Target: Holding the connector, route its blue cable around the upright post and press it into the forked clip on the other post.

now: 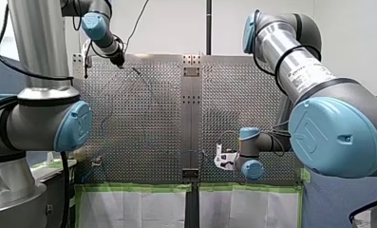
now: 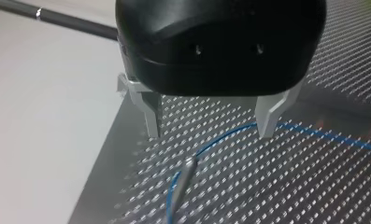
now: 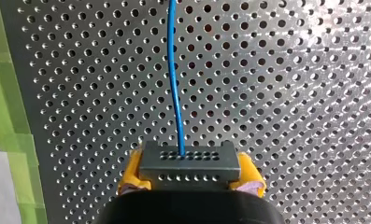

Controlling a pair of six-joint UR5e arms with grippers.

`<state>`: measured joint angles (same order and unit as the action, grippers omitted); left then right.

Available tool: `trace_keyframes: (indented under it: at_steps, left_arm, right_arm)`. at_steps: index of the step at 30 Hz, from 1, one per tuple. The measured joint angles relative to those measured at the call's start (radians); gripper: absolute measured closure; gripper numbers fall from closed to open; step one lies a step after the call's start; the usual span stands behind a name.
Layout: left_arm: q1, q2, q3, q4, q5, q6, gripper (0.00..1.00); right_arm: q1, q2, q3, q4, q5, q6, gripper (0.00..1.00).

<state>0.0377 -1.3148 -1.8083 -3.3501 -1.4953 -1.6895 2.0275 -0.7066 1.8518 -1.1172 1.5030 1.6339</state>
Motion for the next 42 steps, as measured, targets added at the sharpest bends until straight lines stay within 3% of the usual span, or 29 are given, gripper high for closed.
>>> trace_keyframes:
  at_steps: [5,8,22,35,42]
  left_arm:
    - [-0.026,-0.035,-0.042,0.042,0.040,0.021,0.00]
    - [-0.047,-0.058,-0.066,0.066,0.040,0.042,0.00]
    - [-0.164,-0.175,-0.175,0.184,-0.069,0.158,0.00]
    - [-0.275,-0.276,-0.104,0.294,-0.175,0.269,0.00]
    - [-0.322,-0.256,-0.086,0.351,-0.229,0.326,0.00]
  right_arm:
    - [0.000,0.000,0.000,0.001,0.000,-0.001,1.00]
    - [0.000,0.000,-0.001,0.002,0.000,-0.001,1.00]
    - [0.008,0.000,0.000,0.011,0.000,-0.001,1.00]
    - [0.019,0.000,0.000,0.012,0.000,0.003,1.00]
    - [0.021,0.000,0.000,0.006,0.000,0.005,1.00]
